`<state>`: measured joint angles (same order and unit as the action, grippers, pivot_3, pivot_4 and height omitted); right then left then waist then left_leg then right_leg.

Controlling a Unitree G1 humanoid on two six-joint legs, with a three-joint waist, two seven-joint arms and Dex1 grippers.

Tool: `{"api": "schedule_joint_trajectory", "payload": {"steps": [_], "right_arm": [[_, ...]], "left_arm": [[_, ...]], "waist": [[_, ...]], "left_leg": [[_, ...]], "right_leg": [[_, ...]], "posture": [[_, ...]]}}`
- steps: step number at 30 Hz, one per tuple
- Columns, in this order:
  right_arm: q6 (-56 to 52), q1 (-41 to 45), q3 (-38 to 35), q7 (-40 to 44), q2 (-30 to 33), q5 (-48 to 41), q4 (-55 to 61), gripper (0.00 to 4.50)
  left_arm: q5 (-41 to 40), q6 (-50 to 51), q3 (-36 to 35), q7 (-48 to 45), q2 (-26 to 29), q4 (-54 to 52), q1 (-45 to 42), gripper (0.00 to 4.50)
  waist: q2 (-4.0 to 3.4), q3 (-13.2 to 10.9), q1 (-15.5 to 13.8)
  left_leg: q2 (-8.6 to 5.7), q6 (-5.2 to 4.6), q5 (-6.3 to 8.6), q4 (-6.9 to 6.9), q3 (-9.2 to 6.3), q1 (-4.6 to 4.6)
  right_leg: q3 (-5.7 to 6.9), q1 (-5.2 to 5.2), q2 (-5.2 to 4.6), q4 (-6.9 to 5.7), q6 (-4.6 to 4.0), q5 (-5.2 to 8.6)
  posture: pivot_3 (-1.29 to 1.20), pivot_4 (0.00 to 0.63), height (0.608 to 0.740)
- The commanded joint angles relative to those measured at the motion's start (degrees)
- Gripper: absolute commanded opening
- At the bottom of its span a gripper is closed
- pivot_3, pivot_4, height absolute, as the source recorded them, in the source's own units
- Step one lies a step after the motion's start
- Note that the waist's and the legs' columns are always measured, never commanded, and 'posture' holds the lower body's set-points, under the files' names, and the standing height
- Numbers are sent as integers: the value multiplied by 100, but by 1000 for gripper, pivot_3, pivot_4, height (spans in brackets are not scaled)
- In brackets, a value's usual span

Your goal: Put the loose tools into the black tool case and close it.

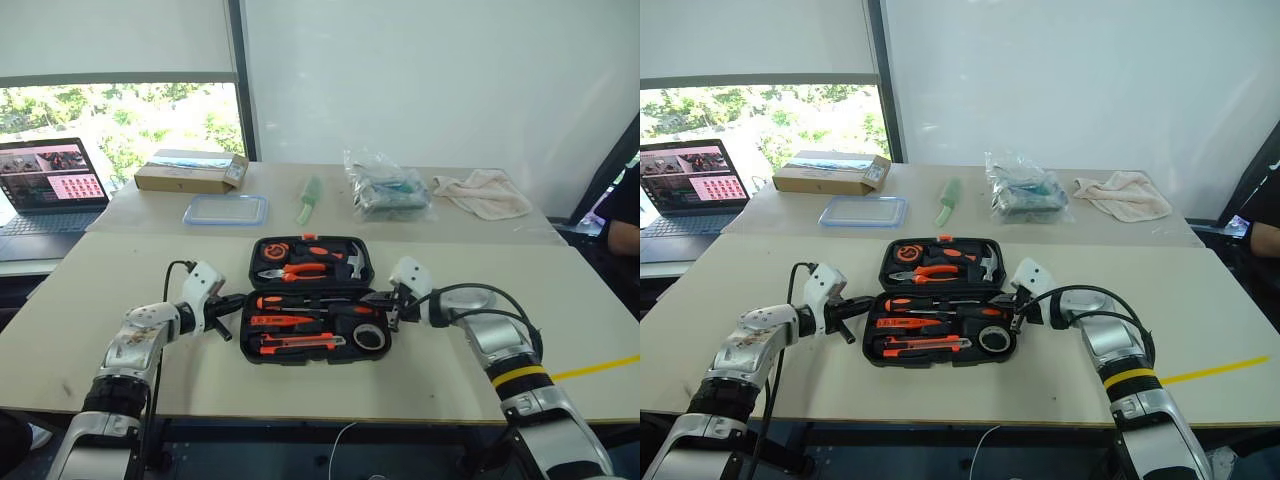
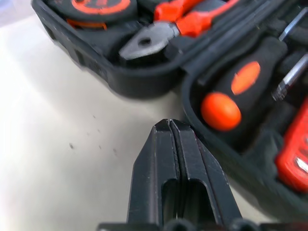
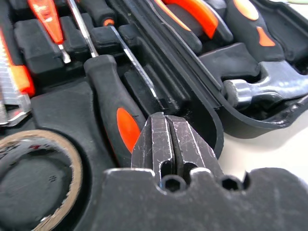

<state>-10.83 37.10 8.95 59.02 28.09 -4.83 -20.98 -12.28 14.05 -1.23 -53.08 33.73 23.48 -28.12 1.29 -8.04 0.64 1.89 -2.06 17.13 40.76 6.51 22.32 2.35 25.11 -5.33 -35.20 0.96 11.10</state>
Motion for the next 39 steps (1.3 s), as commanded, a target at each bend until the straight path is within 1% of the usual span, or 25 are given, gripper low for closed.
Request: {"api": "schedule_joint_trajectory", "payload": {"steps": [1, 4, 7, 10, 13, 16, 20, 24, 31, 37, 39], "right_arm": [[-212, -33, -215, 38, 20, -296, 354, 0], [-282, 83, -408, -134, 175, -300, 410, 0], [-370, 153, -387, -419, 285, -117, 350, 0], [-257, 268, -254, -911, 254, 246, -55, 0], [-224, 367, -174, -1120, 167, 419, -363, 0], [-69, 470, -25, -1144, 46, 558, -792, 0], [365, 559, 17, -944, -203, 473, -1118, 0], [690, 399, 123, -373, -304, 306, -909, 0], [527, -137, 216, 95, 8, 301, 14, 0], [169, -647, 140, 134, 242, 236, 768, 0], [113, -745, 97, 76, 325, 254, 864, 0]], "left_arm": [[-15, -174, -40, -72, 42, -220, 12, 79], [-23, -160, -110, 15, 50, -251, 22, 79], [-9, -170, -133, 68, 64, -244, 12, 79], [11, -139, -123, 168, 15, -149, -84, 79], [30, -105, -74, 215, -28, -102, -142, 79], [66, -95, -16, 224, -80, -34, -195, 79], [89, -87, 30, 179, -135, 28, -242, 79], [97, -41, 131, -46, -117, 80, -220, 79], [30, 146, 229, -516, 81, -319, 156, 79], [-46, 393, 160, -576, 217, -898, 609, 79], [0, 444, 81, -425, 243, -984, 682, 79]], "waist": [[0, 0, -1], [0, 0, -3], [0, 0, -6], [0, 0, 8], [0, 0, 12], [0, 0, 18], [0, 0, 19], [0, 0, 23], [0, 0, 27], [0, 0, 16], [0, 0, 16]], "left_leg": [[0, 0, 0, 0, 0, 2], [-4, 0, 0, 1, 1, 4], [-3, 0, 0, 2, 0, 3], [-3, -1, 0, 1, 1, 2], [-3, 0, 0, 1, 2, 2], [-4, 0, 0, 1, 5, 2], [-5, 0, 0, 1, 5, 3], [-4, 0, 0, 0, 4, 3], [-2, 0, 1, -6, 5, 2], [3, -1, 2, -5, 3, 1], [2, -2, 2, -4, 4, -1]], "right_leg": [[0, 1, 0, 1, 0, 0], [0, 3, 0, 1, 0, 0], [0, 2, -2, 1, 0, 0], [-1, 3, 0, 0, 0, 0], [-1, 4, 1, -1, 0, 0], [-3, 4, 1, -1, 0, 0], [-2, 4, 1, 0, 0, 0], [-2, 4, 2, 1, 1, 0], [-2, 6, 2, 5, 1, 1], [-3, 4, 0, 5, 1, 1], [-4, 2, 0, 4, 1, 1]], "posture": [[0, 150, 740], [0, 150, 740], [0, 150, 740], [0, 150, 740], [0, 150, 740], [0, 150, 740], [0, 150, 740], [0, 150, 740], [0, 150, 740], [0, 150, 740], [0, 150, 740]]}}
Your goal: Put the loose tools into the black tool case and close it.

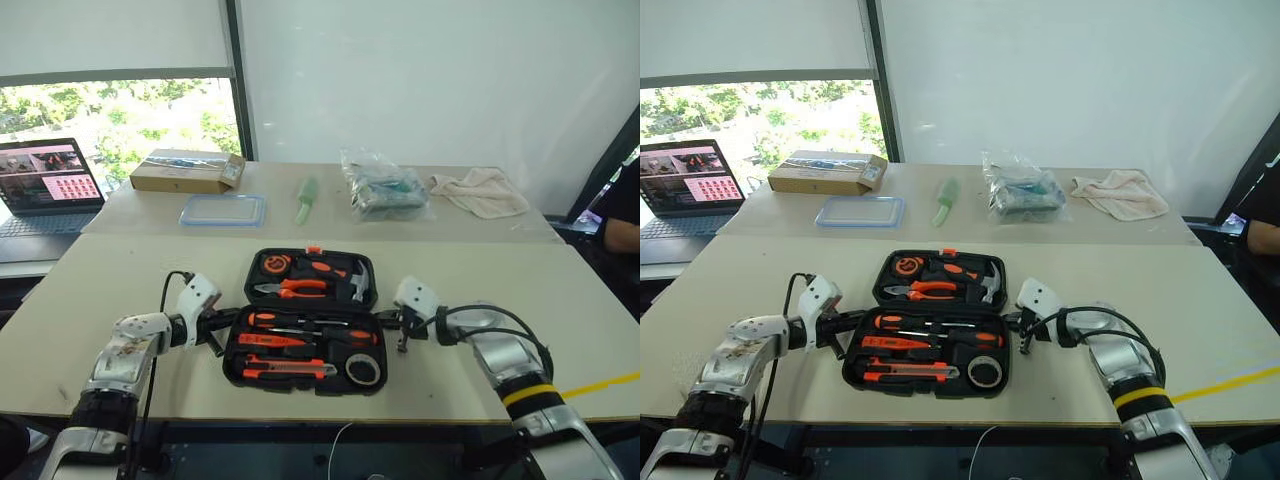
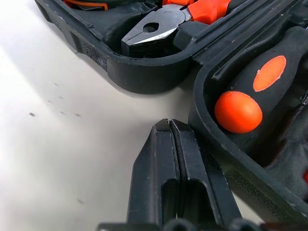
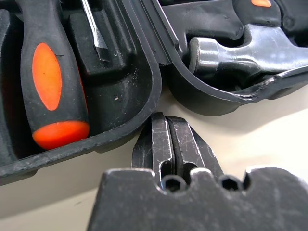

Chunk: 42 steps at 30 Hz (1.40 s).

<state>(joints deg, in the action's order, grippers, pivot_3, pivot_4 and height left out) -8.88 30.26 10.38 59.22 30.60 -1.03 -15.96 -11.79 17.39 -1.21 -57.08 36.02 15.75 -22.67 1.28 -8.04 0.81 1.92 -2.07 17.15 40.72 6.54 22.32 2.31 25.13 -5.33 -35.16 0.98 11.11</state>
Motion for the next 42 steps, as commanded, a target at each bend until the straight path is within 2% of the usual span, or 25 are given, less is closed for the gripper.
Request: {"api": "schedule_joint_trajectory", "payload": {"steps": [1, 4, 6, 7, 10, 13, 14, 15, 17, 22, 25, 29, 32, 36, 37, 39, 40, 42], "right_arm": [[-62, -103, -72, 44, 134, -111, 378, 0], [-220, -209, -234, 107, 340, -249, 554, 0], [-770, -294, -479, 91, 461, -526, 883, 0], [-889, -378, -506, 232, 614, -632, 1094, 290], [-1636, -540, -780, 352, 895, -1106, 1739, 1161], [-3355, -327, -1166, -49, 934, -1747, 2268, 2131], [-4060, -150, -1195, -236, 945, -1855, 2363, 2567], [-4846, 104, -1169, -414, 954, -1938, 2377, 2890], [-5822, 657, -1127, -772, 810, -2014, 2134, 3467], [-6742, 1740, -1074, -1711, 193, -1810, 1075, 3467], [-6760, 2089, -1060, -2041, -36, -1728, 540, 3467], [-6370, 2463, -893, -2356, -258, -1496, -371, 3467], [-6216, 2595, -769, -2332, -343, -1454, -634, 3467], [-6098, 2699, -551, -2254, -418, -1411, -872, 3467], [-6086, 2737, -521, -2236, -456, -1414, -951, 3528], [-6026, 2792, -447, -2230, -526, -1385, -1091, 2990], [-6006, 2805, -404, -2226, -556, -1367, -1154, 2796], [-5962, 2813, -338, -2221, -588, -1318, -1260, 2066]], "left_arm": [[-68, 173, 2, 44, 22, -212, 145, 79], [-253, 480, -379, 337, 29, -171, 99, 79], [-341, 795, -509, 395, 182, -216, 121, 584], [-383, 1105, -496, 329, 328, -280, 137, 811], [-839, 2073, -577, -122, 804, -517, 135, 1892], [-1120, 3033, -495, -362, 1282, -652, -152, 2883], [-1103, 3221, -447, -294, 1320, -556, -367, 3367], [-1169, 3467, -477, -195, 1260, -386, -679, 3605], [-1173, 3854, -524, 119, 1029, 167, -1435, 3617], [-940, 4196, -240, 587, 500, 1065, -2445, 3617], [-807, 4179, -53, 678, 323, 1318, -2688, 3617], [-590, 4042, 232, 742, 123, 1633, -2920, 3617], [-555, 4047, 264, 708, 93, 1711, -2974, 3617], [-490, 4007, 318, 699, 104, 1741, -2970, 3617], [-480, 4005, 332, 683, 110, 1739, -2957, 3361], [-479, 4042, 323, 665, 104, 1743, -2944, 2888], [-462, 4033, 340, 648, 115, 1730, -2928, 2488], [-447, 4010, 316, 675, 107, 1740, -2914, 1691]], "waist": [[0, 0, -1], [0, 0, -11], [0, 0, -9], [0, 0, -11], [0, 0, 7], [1, -1, 43], [2, -2, 31], [3, -3, 6], [8, -5, -46], [17, -8, -79], [18, -8, -56], [18, -8, 4], [18, -8, 27], [17, -8, 47], [17, -8, 44], [17, -8, 47], [17, -8, 52], [17, -8, 59]], "left_leg": [[0, 0, 0, 0, 0, -1], [-1, 0, 0, 2, -2, -3], [0, -1, 0, 4, -3, -3], [2, -1, 0, 5, -4, -2], [4, -1, 0, 7, -7, -3], [9, -1, 0, 5, -5, -10], [8, 0, 0, 5, -7, -11], [7, -1, 0, 6, -7, -12], [4, -22, 12, 14, -9, -7], [-11, -34, 6, 25, -17, -11], [-14, 8, -19, 22, -13, -1], [-19, 10, -20, 19, -9, 34], [-22, 11, -21, 20, -7, 79], [-20, 14, -23, 18, 6, 83], [-21, 14, -23, 19, 6, 84], [-21, 14, -23, 23, 5, 84], [-20, 15, -24, 23, 3, 82], [-19, 18, -27, 24, -1, 79]], "right_leg": [[-1, 0, -1, -1, 0, 0], [-1, -1, -1, 1, 0, 0], [-1, 0, -1, 1, 0, 0], [-2, 1, -1, 0, 0, 0], [-2, 2, 0, -1, -1, 0], [-10, 4, 4, 0, -4, 2], [-11, 5, 3, -2, -5, 3], [-10, 5, 1, -7, -6, 3], [-8, 9, -3, -18, -11, 0], [-2, 1, -2, -44, -21, -8], [-2, 10, 0, -63, -21, -7], [-3, 44, 2, -54, -15, -4], [-4, 98, -1, -58, -14, -5], [-2, 104, 1, -59, -14, -5], [-2, 103, 0, -59, -14, -4], [-4, 102, -1, -60, -14, -4], [-6, 102, -1, -62, -14, -4], [-8, 101, 0, -68, -14, -5]], "posture": [[0, 150, 740], [0, 150, 740], [0, 150, 740], [0, 150, 740], [0, 150, 740], [0, 150, 740], [0, 150, 740], [0, 150, 740], [0, 150, 740], [0, 150, 740], [0, 150, 740], [0, 150, 740], [0, 150, 740], [0, 150, 740], [0, 150, 740], [0, 150, 740], [0, 150, 740], [0, 150, 740]]}}
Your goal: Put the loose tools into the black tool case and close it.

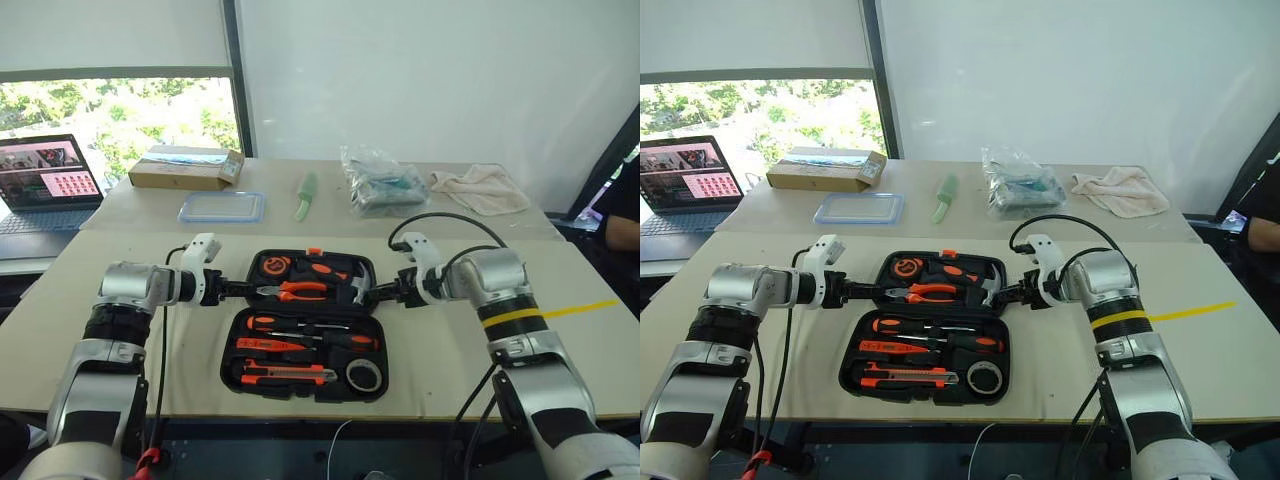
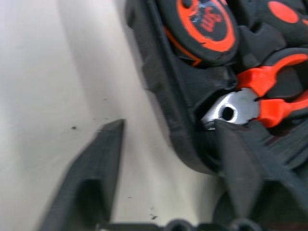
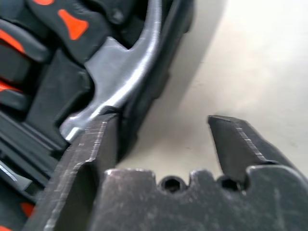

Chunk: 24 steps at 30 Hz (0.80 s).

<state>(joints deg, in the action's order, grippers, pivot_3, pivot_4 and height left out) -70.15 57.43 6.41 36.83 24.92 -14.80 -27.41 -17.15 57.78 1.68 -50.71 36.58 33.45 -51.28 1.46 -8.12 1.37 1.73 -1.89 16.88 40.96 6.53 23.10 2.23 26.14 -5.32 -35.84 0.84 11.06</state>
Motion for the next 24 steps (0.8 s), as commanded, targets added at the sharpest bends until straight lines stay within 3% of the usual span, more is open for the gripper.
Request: {"api": "schedule_joint_trajectory", "payload": {"steps": [1, 4, 6, 11, 15, 24], "right_arm": [[186, 93, 75, 27, -28, 75, -145, 1745], [308, 65, 8, 47, -51, 70, -129, 650], [544, 19, -140, 91, -69, 5, 10, 58], [2195, -358, -331, 436, 45, 9, 612, 25], [4513, -1054, -110, 653, 412, 558, 1069, 25], [8999, -2300, 307, 246, 1213, 2007, 757, 25]], "left_arm": [[88, -35, 16, 42, 50, -24, -47, 1354], [69, -115, -91, 122, 38, -21, 7, 195], [15, -143, -215, 187, 22, -53, 67, 0], [-418, -978, -846, -41, -108, -418, 423, 0], [-324, -2971, -1381, 252, -367, -631, 958, 0], [950, -7524, -1087, 594, -388, -1362, 2650, 0]], "waist": [[0, 0, 5], [0, 1, 11], [2, 2, 22], [2, 1, 32], [1, 0, -33], [2, -1, -54]], "left_leg": [[1, 2, -1, 0, -1, -3], [1, 1, -3, 0, -3, -24], [2, 0, -3, 0, -5, -31], [4, 1, -11, -2, -8, -28], [4, 4, -17, 0, -8, 1], [0, 4, -17, -14, 8, 8]], "right_leg": [[-1, -2, 0, -3, 0, 0], [-9, -15, 0, -15, -2, -1], [-10, -22, -1, -21, -4, -3], [-9, -17, -2, -24, -9, -12], [-6, 10, -7, -20, -9, -13], [3, 13, -7, 14, -7, -14]], "posture": [[0, 150, 740], [0, 150, 740], [0, 150, 740], [0, 150, 740], [0, 150, 740], [0, 150, 740]]}}
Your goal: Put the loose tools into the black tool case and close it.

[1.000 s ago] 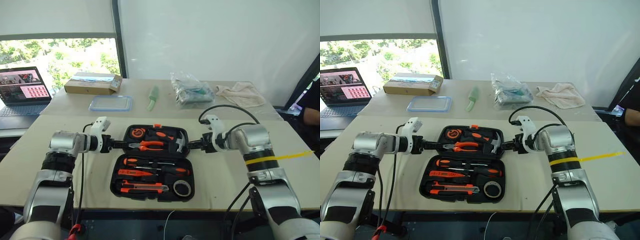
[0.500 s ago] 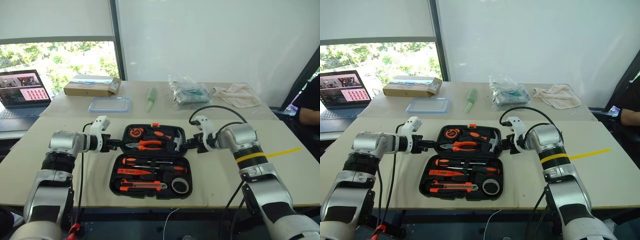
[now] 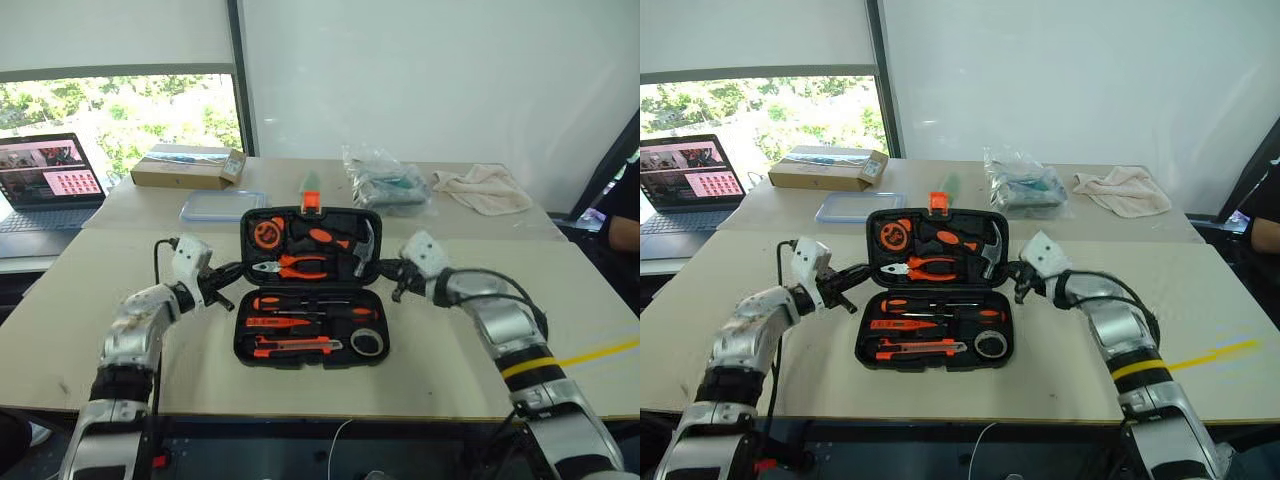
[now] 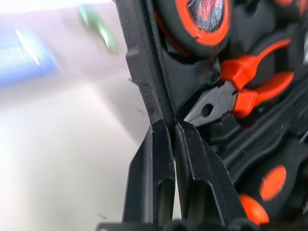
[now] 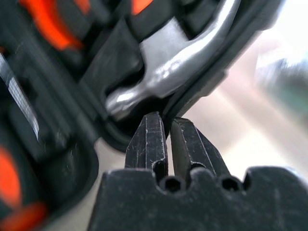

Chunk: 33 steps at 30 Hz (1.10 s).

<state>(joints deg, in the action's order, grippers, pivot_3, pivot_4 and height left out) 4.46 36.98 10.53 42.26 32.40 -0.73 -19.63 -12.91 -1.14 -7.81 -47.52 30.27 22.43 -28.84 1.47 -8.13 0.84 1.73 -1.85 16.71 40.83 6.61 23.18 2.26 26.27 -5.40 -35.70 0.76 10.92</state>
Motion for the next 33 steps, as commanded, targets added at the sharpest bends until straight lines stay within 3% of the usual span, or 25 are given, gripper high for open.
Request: {"api": "schedule_joint_trajectory", "payload": {"steps": [1, 7, 11, 12, 15, 19, 23, 25, 28, 33], "right_arm": [[1895, -382, -85, -351, 545, 717, -94, 25], [3781, -979, 92, -1238, 1049, 1827, -679, 25], [4329, -1190, 178, -1606, 1246, 2144, -1148, 25], [4383, -1199, 198, -1604, 1271, 2158, -1208, 832], [4573, -1219, 192, -1685, 1361, 2221, -1317, 1569], [4503, -1208, 131, -1598, 1434, 2061, -1420, 2996], [4020, -1456, -86, -818, 1618, 1051, -1112, 4310], [3373, -1932, -218, -59, 1750, -47, -419, 3947], [2188, -2743, -402, 692, 2032, -1290, 987, 3086], [440, -4018, -525, 1102, 2494, -2198, 3187, 1283]], "left_arm": [[696, -2125, -40, 203, 320, -264, 614, 0], [1809, -4377, 310, 539, 924, 381, 1362, 0], [1861, -4850, 597, 455, 1253, 876, 1522, 0], [1834, -4892, 650, 435, 1304, 946, 1506, 721], [1352, -4730, 786, -101, 1479, 1086, 1498, 1515], [953, -4376, 754, -531, 1619, 1283, 1405, 2917], [466, -3516, 542, -850, 1635, 1459, 1083, 2942], [-23, -2578, 434, -1063, 1530, 1194, 927, 2942], [-466, -1474, 329, -1185, 1420, 797, 704, 2194], [-468, -391, 515, -1321, 1279, 473, 178, 242]], "waist": [[0, 0, -2], [-1, 1, -19], [-10, 7, -11], [-11, 7, -11], [-10, 6, -10], [-12, 7, 12], [-12, 7, 15], [-10, 6, -18], [-10, 6, -92], [-6, 7, -91]], "left_leg": [[1, 0, 0, 1, 3, 0], [9, -8, 5, 0, 22, -29], [19, -18, 12, -13, 30, -91], [22, -26, 18, -24, 34, -131], [21, -80, 50, -42, 28, -166], [22, -31, 21, -46, 36, -170], [25, -63, 39, -53, 32, -193], [24, -65, 40, -53, 27, -195], [25, -67, 41, -53, 6, -188], [21, -84, 53, -46, -4, -187]], "right_leg": [[-1, 0, 0, 1, 0, 0], [-2, -24, -9, 8, -1, 1], [-2, -90, -11, 47, 0, 4], [0, -131, -11, 63, 1, 6], [-4, -154, -21, 69, 7, 9], [-10, -147, -22, 60, 6, 11], [-10, -167, -15, 60, 3, 13], [-9, -175, -15, 61, 3, 13], [3, -185, -16, 66, 6, 15], [3, -193, -22, 69, 11, 15]], "posture": [[0, 150, 740], [0, 150, 740], [0, 150, 740], [0, 150, 740], [0, 150, 740], [0, 150, 740], [0, 150, 740], [0, 150, 740], [0, 150, 740], [0, 150, 740]]}}
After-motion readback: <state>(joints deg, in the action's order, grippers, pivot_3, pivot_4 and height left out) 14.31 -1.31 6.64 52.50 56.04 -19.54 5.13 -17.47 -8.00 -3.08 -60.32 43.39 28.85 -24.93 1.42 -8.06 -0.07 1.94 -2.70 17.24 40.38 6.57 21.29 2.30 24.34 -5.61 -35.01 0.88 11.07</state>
